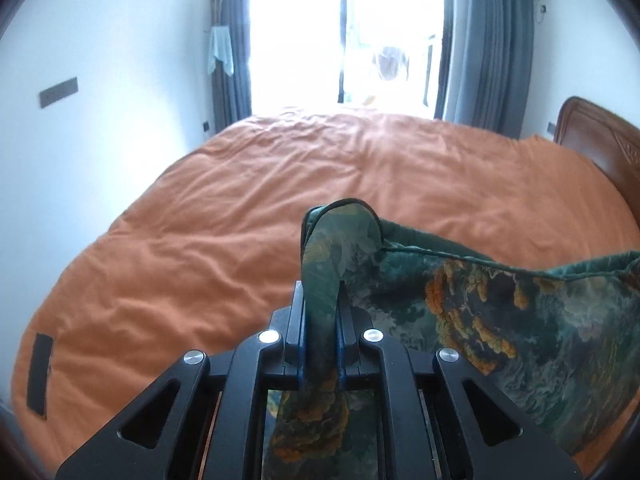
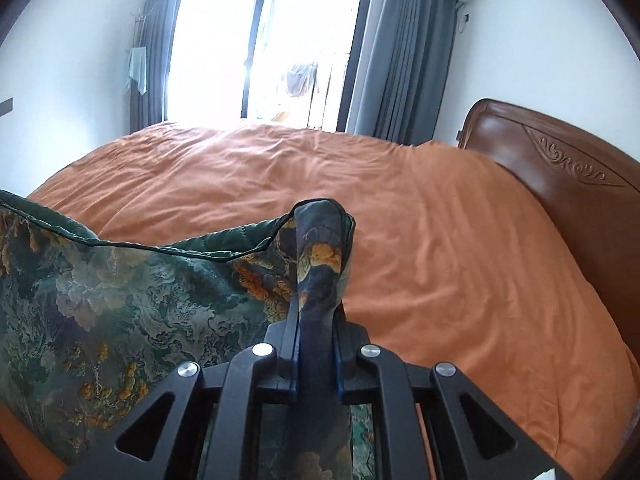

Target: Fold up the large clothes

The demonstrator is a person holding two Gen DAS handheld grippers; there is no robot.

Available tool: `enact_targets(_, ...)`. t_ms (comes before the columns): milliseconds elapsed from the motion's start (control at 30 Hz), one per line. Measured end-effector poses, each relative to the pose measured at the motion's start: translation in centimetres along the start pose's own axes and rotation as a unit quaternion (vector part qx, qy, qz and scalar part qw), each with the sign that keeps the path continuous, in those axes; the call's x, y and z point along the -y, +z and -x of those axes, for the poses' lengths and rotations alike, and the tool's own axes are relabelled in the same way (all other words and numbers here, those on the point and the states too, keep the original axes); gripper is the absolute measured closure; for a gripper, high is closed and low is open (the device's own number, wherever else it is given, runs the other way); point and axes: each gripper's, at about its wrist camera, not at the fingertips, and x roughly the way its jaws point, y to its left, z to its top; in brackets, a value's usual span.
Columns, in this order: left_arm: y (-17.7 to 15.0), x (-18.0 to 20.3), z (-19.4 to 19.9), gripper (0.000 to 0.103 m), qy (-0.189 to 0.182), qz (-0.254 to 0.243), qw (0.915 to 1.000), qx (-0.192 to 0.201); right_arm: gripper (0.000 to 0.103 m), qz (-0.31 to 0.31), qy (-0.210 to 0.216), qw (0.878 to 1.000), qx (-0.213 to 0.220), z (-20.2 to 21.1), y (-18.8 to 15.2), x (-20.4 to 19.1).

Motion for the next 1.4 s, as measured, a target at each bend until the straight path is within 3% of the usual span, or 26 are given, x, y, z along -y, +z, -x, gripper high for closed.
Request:
enact_targets(133, -0.4, 0.9, -4.6, 0.094, 0.034, -0.009, 0.9993, 0.015, 0.091, -0.018, -0.010, 1.000, -0.020, -4.2, 0.3, -0.1)
enact_targets(300, -6.0, 1.4, -13.2, 0.092, 0.068, -0.059, 0.9942, -0.059, 0.091, 0.015, -0.003, 0.994, -0.110, -12.4, -4.5, -1.8)
enact_targets(367, -8.4, 1.0, -14.9, 0.091, 0.064, -0.057, 0.9937, -0.072, 0.089, 0.021, 0.016, 0.991, -0.128, -14.4, -6.8, -2.4)
enact_targets(500, -10.3, 1.4, -15.6, 0.089, 0.060, -0.061, 0.9944, -0.062, 0.086, 0.011, 0.037, 0.992, -0.124, -16.3, -9.4, -2.8)
enact_targets(700, -10.4, 0.1, -15.8, 0.087, 0.020, -0.020, 0.9974, -0.066, 0.086, -0.029, 0.059, 0.992, -0.105, -16.8, -10.0, -1.8)
enact_targets(900, -10.4, 0.4, -15.8, 0.084, 0.020, -0.019, 0.9971, -0.070, 0.086, -0.045, 0.068, 0.992, -0.097, -16.6, -10.1, -1.6)
enact_targets(1000, -9.6, 0.2, -15.7, 0.061, 0.037, -0.019, 0.9946, -0.096, 0.084, -0.055, 0.079, 0.990, -0.102, -16.3, -9.8, -1.1)
enact_targets(1067, -8.7, -0.5, -15.2, 0.026, 0.054, -0.018, 0.9915, -0.117, 0.083, -0.073, 0.097, 0.986, -0.117, -16.6, -9.3, -0.1)
enact_targets(1133, -7.7, -1.5, -14.0, 0.010, 0.051, -0.016, 0.9910, -0.123, 0.079, -0.085, 0.110, 0.980, -0.144, -16.4, -8.3, 1.0)
enact_targets(1167, -7.3, -2.3, -13.1, 0.009, 0.045, -0.010, 0.9917, -0.120, 0.071, -0.088, 0.111, 0.979, -0.149, -16.0, -7.7, 1.5)
enact_targets(1200, -7.0, -3.0, -12.3, 0.009, 0.046, -0.002, 0.9919, -0.118, 0.055, -0.091, 0.106, 0.980, -0.143, -15.0, -6.9, 2.2)
enact_targets(1233, -6.7, -3.6, -11.4, 0.009, 0.048, 0.005, 0.9918, -0.118, 0.050, -0.095, 0.103, 0.982, -0.126, -13.7, -6.4, 2.7)
enact_targets(1300, -6.5, -4.2, -9.0, 0.009, 0.034, 0.009, 0.9930, -0.113, 0.048, -0.092, 0.115, 0.985, -0.088, -10.4, -5.5, 3.5)
enact_targets(1400, -7.1, -2.8, -5.4, 0.009, 0.007, -0.028, 0.9951, -0.094, 0.045, -0.072, 0.162, 0.981, -0.079, -5.8, -5.8, 3.2)
